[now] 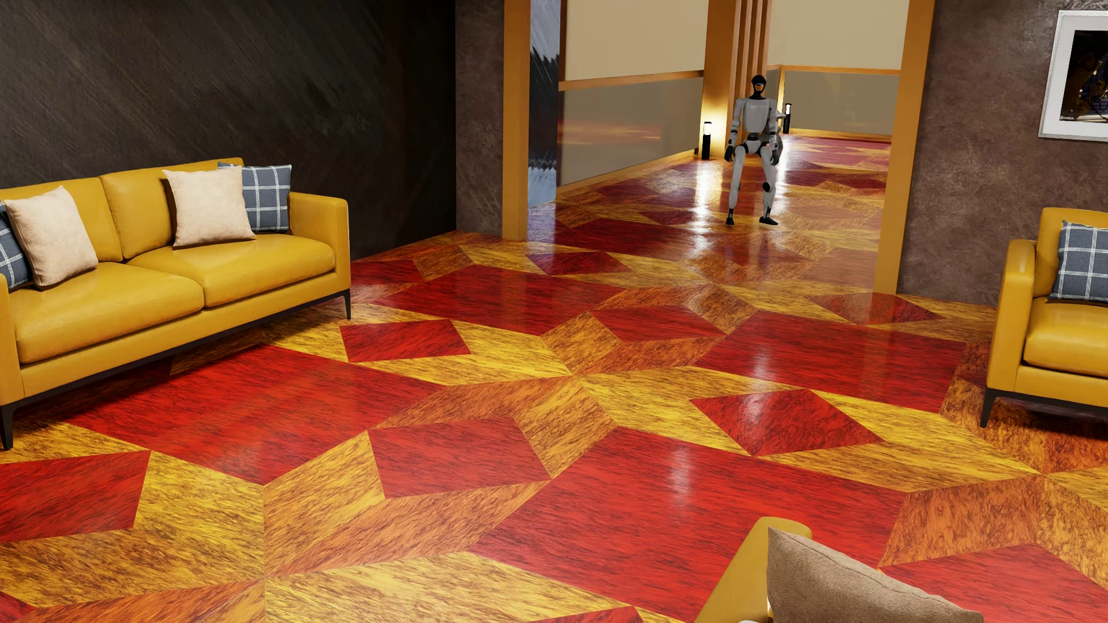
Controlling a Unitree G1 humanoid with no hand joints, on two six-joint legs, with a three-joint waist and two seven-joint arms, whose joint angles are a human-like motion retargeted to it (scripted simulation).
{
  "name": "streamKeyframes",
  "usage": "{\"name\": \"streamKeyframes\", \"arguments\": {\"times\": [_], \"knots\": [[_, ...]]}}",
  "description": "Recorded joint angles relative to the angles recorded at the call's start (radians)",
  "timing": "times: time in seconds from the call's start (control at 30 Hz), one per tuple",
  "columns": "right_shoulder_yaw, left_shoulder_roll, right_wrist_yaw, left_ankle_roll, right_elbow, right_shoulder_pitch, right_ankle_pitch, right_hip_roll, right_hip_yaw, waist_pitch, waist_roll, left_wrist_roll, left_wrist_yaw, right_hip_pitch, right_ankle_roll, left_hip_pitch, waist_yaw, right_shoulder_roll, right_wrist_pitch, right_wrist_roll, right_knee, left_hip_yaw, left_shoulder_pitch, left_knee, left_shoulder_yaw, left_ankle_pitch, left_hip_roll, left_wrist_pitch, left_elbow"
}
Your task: Face back
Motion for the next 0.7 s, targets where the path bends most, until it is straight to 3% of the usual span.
{"name": "streamKeyframes", "arguments": {"times": [0.17,0.27,0.37,0.5,0.57,0.67,0.7], "knots": [[0.017,0.055,-0.009,-0.020,0.004,-0.019,-0.007,0.030,-0.010,0.007,-0.001,-0.025,0.027,-0.027,-0.019,-0.030,0.012,0.008,-0.020,0.004,0.006,-0.012,0.077,0.000,0.048,0.013,0.031,0.015,-0.002],[0.001,0.096,-0.010,-0.035,0.029,0.012,-0.021,0.046,-0.055,0.013,-0.001,-0.021,0.025,-0.023,-0.037,-0.062,0.017,0.026,-0.010,0.008,0.008,-0.065,0.069,0.004,0.059,0.024,0.046,0.010,-0.022],[-0.004,0.104,-0.003,-0.043,0.061,0.048,-0.026,0.056,-0.142,0.021,0.005,-0.001,0.030,0.005,-0.049,-0.121,0.018,0.050,0.037,0.005,-0.017,-0.166,0.000,0.024,0.047,0.032,0.046,0.007,-0.041],[0.005,0.065,0.027,-0.014,0.141,0.084,-0.036,0.032,-0.256,0.039,0.029,0.029,0.055,0.030,-0.040,-0.220,0.022,0.029,0.075,-0.020,-0.017,-0.296,-0.074,0.101,-0.006,0.029,0.003,-0.040,-0.126],[0.017,0.029,0.040,-0.004,0.175,0.068,-0.034,0.008,-0.288,0.046,0.042,0.029,0.073,0.037,-0.026,-0.252,0.024,-0.003,0.088,-0.044,-0.015,-0.303,-0.070,0.143,-0.025,0.039,-0.018,-0.069,-0.181],[0.011,0.013,0.034,-0.051,0.163,0.032,-0.027,-0.030,-0.305,0.049,0.054,0.046,0.033,0.042,0.001,-0.295,0.024,-0.042,0.078,-0.047,-0.009,-0.361,-0.065,0.220,-0.105,0.030,-0.060,-0.097,-0.210],[-0.004,0.025,0.019,-0.021,0.139,0.020,-0.022,-0.042,-0.308,0.049,0.058,0.075,0.021,0.043,0.011,-0.311,0.020,-0.047,0.068,-0.036,-0.007,-0.362,-0.074,0.244,-0.150,0.002,-0.058,-0.102,-0.205]]}}
